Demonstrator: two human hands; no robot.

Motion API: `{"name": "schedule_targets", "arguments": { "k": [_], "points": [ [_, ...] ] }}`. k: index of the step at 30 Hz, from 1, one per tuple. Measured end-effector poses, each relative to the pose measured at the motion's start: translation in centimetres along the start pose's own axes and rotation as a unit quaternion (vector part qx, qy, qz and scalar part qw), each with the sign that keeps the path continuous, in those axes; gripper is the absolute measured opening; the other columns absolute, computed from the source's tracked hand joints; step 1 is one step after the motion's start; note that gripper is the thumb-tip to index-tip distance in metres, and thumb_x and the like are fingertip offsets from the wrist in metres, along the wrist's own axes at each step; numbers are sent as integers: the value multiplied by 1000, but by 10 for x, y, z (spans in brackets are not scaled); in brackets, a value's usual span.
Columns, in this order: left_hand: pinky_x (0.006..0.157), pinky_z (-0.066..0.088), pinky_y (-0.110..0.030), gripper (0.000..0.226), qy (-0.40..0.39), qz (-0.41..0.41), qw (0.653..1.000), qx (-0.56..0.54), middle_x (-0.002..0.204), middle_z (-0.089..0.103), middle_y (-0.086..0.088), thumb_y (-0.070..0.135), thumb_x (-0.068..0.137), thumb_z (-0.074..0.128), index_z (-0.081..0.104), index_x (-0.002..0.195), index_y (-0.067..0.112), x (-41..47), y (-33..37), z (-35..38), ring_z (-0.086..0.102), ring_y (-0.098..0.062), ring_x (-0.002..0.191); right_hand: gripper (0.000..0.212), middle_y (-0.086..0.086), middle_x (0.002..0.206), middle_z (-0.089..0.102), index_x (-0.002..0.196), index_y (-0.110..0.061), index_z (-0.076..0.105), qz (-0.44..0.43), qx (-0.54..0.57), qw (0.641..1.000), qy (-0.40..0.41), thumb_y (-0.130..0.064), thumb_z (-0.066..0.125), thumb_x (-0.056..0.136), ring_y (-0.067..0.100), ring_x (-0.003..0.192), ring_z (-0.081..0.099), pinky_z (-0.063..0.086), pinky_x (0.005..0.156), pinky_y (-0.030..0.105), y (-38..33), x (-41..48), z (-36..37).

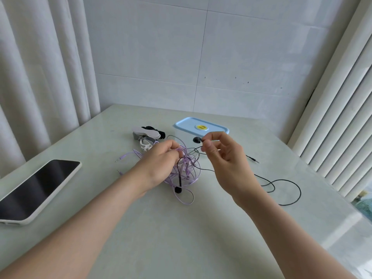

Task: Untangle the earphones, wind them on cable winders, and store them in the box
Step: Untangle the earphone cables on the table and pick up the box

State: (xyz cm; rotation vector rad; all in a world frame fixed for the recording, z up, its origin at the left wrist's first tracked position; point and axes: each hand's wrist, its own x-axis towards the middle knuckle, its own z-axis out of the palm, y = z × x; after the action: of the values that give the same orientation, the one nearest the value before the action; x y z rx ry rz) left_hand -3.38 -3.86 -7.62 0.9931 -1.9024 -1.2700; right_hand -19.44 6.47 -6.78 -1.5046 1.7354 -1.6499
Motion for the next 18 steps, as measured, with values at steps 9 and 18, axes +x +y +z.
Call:
{"name": "schedule_targets", "arguments": {
  "k": [9,18],
  "points": [
    [73,34,-38,46,71,20,994,78,59,39,13,57,81,51,68,96,16,0,-2,-5,41,-20,69,16,-21,80,65,112,-38,72,-36,-234,970,51,-34,67,97,16,97,53,35,91,34,2,-2,-8],
    [103,48,-43,52,72,38,994,67,101,67,17,76,64,73,62,102,43,-1,-3,-4,63,-11,103,12,-15,63,56,85,-27,77,0,-61,992,111,-31,71,95,7,61,44,37,62,26,-4,3,-11]
  ]
}}
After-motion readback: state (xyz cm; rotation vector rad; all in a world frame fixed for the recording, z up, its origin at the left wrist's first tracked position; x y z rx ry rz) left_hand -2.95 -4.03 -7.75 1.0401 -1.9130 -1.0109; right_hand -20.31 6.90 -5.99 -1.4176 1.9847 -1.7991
